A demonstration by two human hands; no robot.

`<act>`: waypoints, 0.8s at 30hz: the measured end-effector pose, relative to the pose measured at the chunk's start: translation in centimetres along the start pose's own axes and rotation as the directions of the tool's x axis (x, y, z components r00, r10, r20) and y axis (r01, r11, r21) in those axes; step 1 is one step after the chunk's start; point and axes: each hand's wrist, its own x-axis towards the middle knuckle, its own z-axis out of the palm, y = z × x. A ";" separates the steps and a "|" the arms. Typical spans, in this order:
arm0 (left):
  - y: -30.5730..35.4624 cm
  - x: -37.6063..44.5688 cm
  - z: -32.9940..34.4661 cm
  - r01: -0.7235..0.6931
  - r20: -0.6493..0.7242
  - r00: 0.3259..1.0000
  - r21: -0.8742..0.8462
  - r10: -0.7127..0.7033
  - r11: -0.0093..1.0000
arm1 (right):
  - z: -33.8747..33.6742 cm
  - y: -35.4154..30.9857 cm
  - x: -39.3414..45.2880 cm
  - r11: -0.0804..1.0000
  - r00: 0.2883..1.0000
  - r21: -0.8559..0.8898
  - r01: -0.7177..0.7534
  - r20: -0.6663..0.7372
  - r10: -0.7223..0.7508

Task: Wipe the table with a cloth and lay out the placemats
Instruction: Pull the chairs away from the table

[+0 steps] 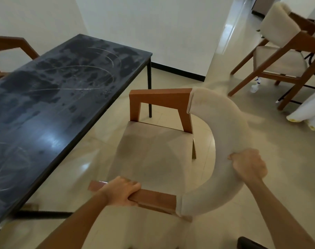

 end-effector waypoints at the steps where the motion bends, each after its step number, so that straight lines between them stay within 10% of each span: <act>1: -0.5 -0.5 -0.5 0.028 0.029 0.999 -0.021 -0.027 0.999 | 0.3 0.1 -0.7 1.000 1.000 0.004 0.011 0.014 -0.011; 8: -2.6 -5.2 -0.6 0.252 0.045 0.967 -0.044 -0.250 0.967 | 1.5 1.6 -2.7 0.984 0.964 -0.051 0.171 0.216 -0.156; 14: -2.2 -6.3 1.8 0.581 0.006 0.803 -0.228 -0.596 0.781 | 0.0 -1.9 0.0 0.926 0.940 -0.185 0.328 0.165 -0.299; 24: -1.4 -6.1 2.6 0.663 -0.022 0.713 -0.303 -0.700 0.685 | 3.9 -14.2 12.3 0.582 0.740 -0.522 0.623 0.152 -0.655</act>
